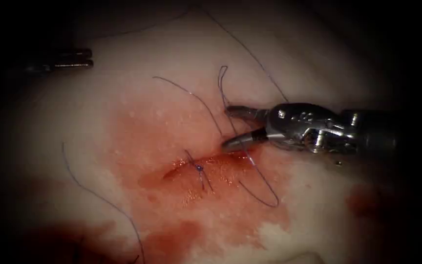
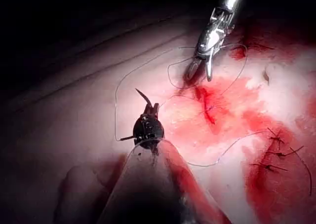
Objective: Wound Closure
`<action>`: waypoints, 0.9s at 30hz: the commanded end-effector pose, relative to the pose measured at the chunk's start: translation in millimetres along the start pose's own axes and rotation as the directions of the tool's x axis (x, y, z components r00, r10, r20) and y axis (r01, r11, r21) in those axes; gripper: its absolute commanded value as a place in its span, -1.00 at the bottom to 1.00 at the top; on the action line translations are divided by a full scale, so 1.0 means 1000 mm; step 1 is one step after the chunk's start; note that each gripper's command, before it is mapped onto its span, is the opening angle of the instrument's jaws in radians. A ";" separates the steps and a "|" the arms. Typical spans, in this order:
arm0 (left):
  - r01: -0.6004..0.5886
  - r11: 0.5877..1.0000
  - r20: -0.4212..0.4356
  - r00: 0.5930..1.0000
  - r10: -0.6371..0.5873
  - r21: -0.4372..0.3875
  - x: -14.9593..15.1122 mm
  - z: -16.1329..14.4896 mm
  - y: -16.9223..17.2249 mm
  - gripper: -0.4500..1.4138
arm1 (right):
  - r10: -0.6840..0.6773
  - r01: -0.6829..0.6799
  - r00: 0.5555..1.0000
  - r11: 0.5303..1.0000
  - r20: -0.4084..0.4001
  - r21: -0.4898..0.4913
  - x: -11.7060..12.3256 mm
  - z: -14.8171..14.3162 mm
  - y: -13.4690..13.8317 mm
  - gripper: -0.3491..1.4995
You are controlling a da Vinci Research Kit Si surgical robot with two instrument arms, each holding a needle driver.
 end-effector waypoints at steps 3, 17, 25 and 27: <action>-0.001 1.000 -0.001 1.000 0.001 -0.002 -0.0003 0.0007 -0.0002 -1.00 | 0.027 -0.027 1.000 1.000 0.000 -0.015 -0.0002 0.0027 0.0014 0.36; -0.002 1.000 -0.004 1.000 0.002 -0.002 -0.0003 0.0007 -0.0002 -1.00 | 0.079 -0.079 0.997 0.995 -0.009 -0.059 0.0018 0.0064 0.0036 0.36; -0.003 1.000 -0.002 1.000 0.003 -0.002 -0.0003 0.0008 -0.0001 -1.00 | 0.083 -0.082 0.996 0.995 0.014 -0.049 0.0010 0.0081 0.0046 -1.00; -0.003 1.000 -0.003 1.000 0.003 -0.005 -0.0003 0.0009 -0.0001 -1.00 | 0.079 -0.079 0.997 0.997 0.020 -0.023 0.0008 0.0082 0.0042 -1.00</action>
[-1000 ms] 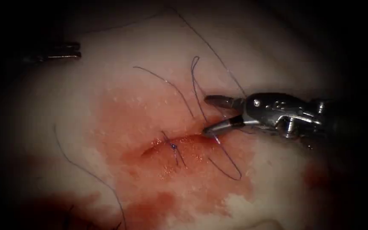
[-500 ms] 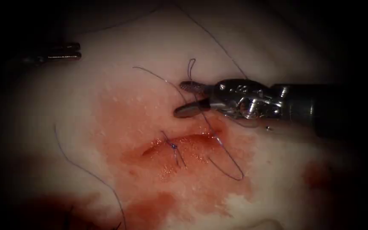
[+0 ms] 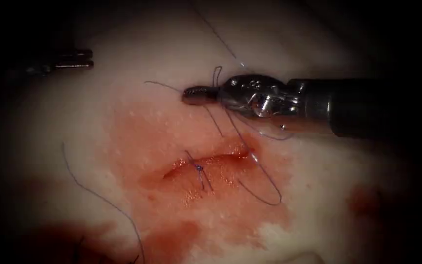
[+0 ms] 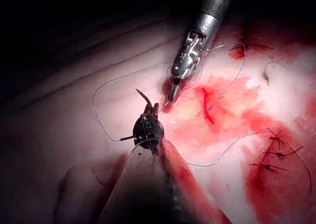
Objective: Wound Closure
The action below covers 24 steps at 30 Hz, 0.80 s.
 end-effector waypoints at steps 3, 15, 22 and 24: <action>-0.002 1.000 -0.001 1.000 0.002 -0.004 -0.0003 0.0008 -0.0002 -1.00 | -0.003 0.003 1.000 1.000 0.000 0.016 0.0007 0.0000 -0.0008 -1.00; -0.009 1.000 0.003 1.000 0.009 -0.008 -0.0008 0.0010 0.0003 -1.00 | 0.014 -0.012 0.997 0.999 -0.073 0.031 0.0033 -0.0079 -0.0026 -1.00; -0.011 1.000 0.003 1.000 0.011 -0.012 -0.0009 0.0017 0.0009 -1.00 | -0.004 0.005 0.997 1.000 -0.081 0.011 0.0028 -0.0054 -0.0029 0.34; -0.010 1.000 0.001 1.000 0.010 -0.015 -0.0006 0.0023 0.0012 -1.00 | -0.009 0.010 0.997 1.000 -0.082 0.008 0.0028 -0.0055 -0.0029 0.63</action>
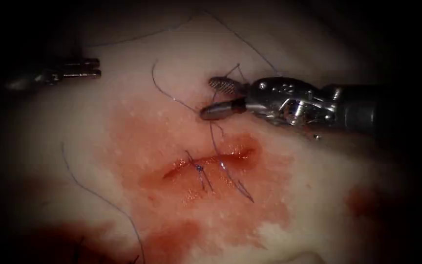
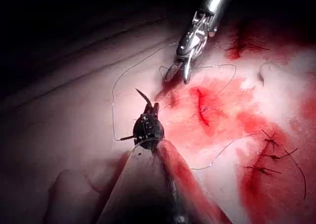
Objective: Wound Closure
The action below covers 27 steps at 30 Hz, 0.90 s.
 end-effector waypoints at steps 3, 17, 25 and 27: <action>0.000 1.000 -0.003 1.000 0.000 -0.002 0.0000 0.0013 0.0000 -1.00 | -0.003 0.003 1.000 1.000 -0.002 0.000 0.0003 -0.0003 0.0001 0.74; -0.009 1.000 -0.006 1.000 0.008 -0.018 -0.0004 0.0036 -0.0049 -1.00 | -0.018 0.018 1.000 0.998 -0.004 0.053 0.0008 -0.0080 -0.0031 0.82; -0.011 1.000 -0.003 1.000 0.011 -0.005 -0.0037 0.0042 -0.0079 -1.00 | -0.032 0.032 0.999 0.995 -0.002 0.090 -0.0002 -0.0115 -0.0053 0.80; 0.007 1.000 0.000 1.000 -0.007 0.012 -0.0050 0.0045 -0.0088 -0.98 | -0.047 0.047 0.999 0.992 -0.003 0.115 0.0000 -0.0131 -0.0062 0.80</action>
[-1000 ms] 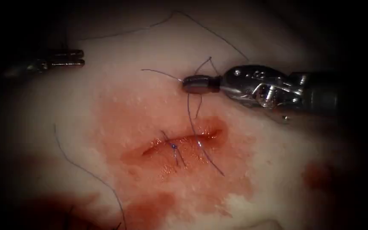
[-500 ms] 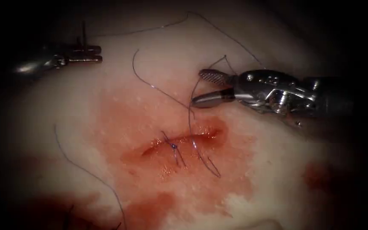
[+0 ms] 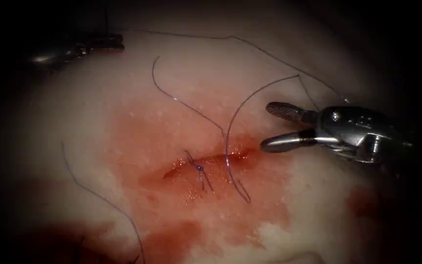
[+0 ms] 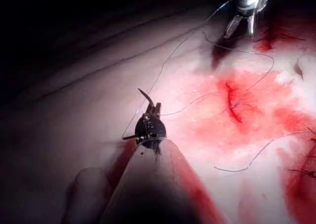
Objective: Wound Closure
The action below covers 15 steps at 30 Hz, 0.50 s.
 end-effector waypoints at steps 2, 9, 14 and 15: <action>0.007 1.000 0.001 1.000 -0.007 0.007 -0.0005 0.0007 -0.0006 -0.82 | -0.011 0.011 1.000 1.000 -0.004 0.013 0.0004 -0.0003 -0.0006 0.78; 0.166 0.984 0.007 0.986 -0.167 0.068 -0.0004 -0.0002 -0.0026 0.50 | -0.026 0.028 0.999 0.998 -0.046 0.049 0.0016 -0.0018 -0.0021 0.74; 0.207 0.974 0.016 0.978 -0.209 0.095 0.0018 -0.0031 -0.0029 0.80 | -0.028 0.031 0.999 0.997 -0.044 0.067 0.0016 -0.0011 -0.0023 0.74; 0.216 0.972 0.023 0.975 -0.219 0.094 0.0026 -0.0043 -0.0031 0.80 | -0.029 0.032 0.999 0.997 -0.044 0.071 0.0015 -0.0011 -0.0024 0.74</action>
